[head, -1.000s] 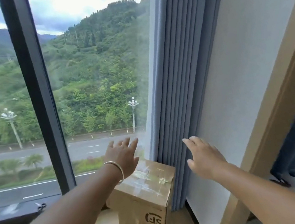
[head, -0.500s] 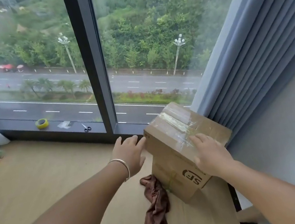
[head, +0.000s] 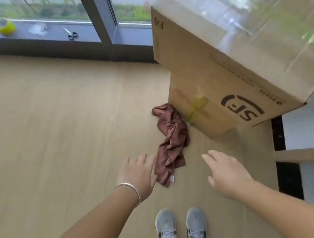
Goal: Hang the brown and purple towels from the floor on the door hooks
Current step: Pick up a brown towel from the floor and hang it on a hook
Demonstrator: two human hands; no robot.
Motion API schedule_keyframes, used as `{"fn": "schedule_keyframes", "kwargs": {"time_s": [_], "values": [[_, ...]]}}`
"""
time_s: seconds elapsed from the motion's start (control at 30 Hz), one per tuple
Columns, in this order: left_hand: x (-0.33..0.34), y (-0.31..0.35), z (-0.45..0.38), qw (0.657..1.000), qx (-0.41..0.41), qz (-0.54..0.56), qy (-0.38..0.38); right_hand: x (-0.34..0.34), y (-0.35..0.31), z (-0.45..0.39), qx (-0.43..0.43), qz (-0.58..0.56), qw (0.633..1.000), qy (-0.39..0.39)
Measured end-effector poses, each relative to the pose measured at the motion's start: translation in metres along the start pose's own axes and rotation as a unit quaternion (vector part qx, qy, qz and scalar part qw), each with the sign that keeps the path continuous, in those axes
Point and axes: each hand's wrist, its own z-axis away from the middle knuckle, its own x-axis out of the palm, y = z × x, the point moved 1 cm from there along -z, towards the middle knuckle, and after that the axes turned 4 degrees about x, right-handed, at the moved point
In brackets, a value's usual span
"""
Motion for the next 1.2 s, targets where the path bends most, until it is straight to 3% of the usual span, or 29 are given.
{"fn": "schedule_keyframes", "kwargs": {"time_s": [0.13,0.3,0.47,0.6,0.73,0.87,1.03,1.2], "values": [[0.125,0.010,-0.026,0.998,0.020,0.000,-0.061,0.111,0.008,-0.050,0.003,0.014,0.998,-0.057],[0.256,0.038,-0.069,0.992,0.092,-0.005,-0.081,0.226,0.013,-0.122,-0.030,0.059,0.995,-0.069],[0.357,0.073,-0.143,0.985,0.161,0.012,-0.067,0.318,0.016,-0.205,-0.055,0.087,0.992,-0.066],[0.408,0.090,-0.196,0.959,0.265,-0.076,-0.059,0.360,0.018,-0.267,-0.082,0.105,0.990,-0.036],[0.433,0.071,-0.240,0.970,0.210,-0.118,-0.047,0.383,0.016,-0.320,-0.102,0.142,0.985,-0.010],[0.438,0.035,-0.262,0.988,0.125,-0.088,0.037,0.388,0.002,-0.348,-0.122,0.160,0.977,0.072],[0.429,0.001,-0.283,0.988,0.101,-0.082,0.086,0.386,-0.014,-0.361,-0.096,0.147,0.973,0.151],[0.403,-0.027,-0.294,0.990,0.090,-0.053,0.100,0.371,-0.017,-0.376,-0.115,0.125,0.974,0.150]]}}
